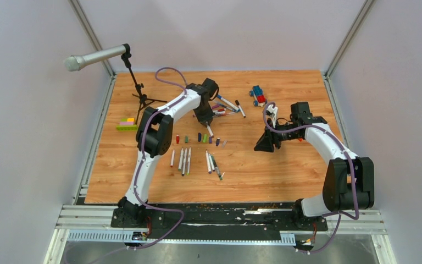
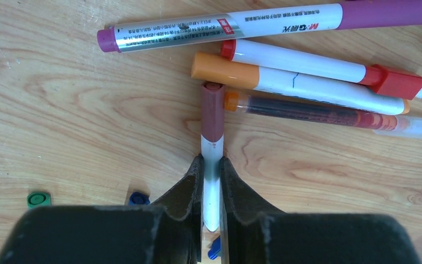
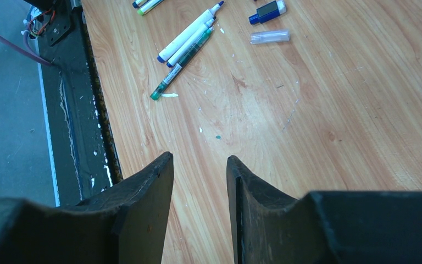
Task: Open the pen caps
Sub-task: Pick up the pen from the center of the board.
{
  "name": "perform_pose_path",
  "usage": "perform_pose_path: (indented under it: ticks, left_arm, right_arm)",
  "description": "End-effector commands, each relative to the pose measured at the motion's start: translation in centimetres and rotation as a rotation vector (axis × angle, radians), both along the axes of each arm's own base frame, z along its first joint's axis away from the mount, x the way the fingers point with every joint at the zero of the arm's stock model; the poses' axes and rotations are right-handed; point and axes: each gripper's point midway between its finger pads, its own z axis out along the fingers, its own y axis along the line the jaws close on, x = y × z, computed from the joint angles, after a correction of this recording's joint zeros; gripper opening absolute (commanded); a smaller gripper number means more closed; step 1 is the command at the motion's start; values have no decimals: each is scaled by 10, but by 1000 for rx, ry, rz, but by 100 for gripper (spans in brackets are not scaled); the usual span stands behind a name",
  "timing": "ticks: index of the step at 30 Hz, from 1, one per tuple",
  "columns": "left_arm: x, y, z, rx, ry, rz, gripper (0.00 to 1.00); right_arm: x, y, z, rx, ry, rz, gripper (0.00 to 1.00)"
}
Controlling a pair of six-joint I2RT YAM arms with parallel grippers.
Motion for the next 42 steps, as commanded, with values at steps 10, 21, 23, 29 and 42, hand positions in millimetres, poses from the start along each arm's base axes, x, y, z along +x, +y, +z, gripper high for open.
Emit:
perform_pose_path:
  ticks: [10,21,23,29,42]
  left_arm:
    - [25,-23,59,-237,-321,9,0]
    - [17,-32,97,-419,-469,-10,0]
    - [10,-36,99,-469,-485,-33,0]
    - [-4,-54,112,-635,-547,-105,0]
    - [-45,-111,126,-892,-595,-230,0]
  right_arm:
    - [4,7,21,45,-78,38,41]
    - [-3,16,24,87,-66,72,42]
    - [-5,20,25,99,-61,78,42]
    - [-1,33,26,172,-28,57,48]
    - [35,46,-12,215,253,-97,68]
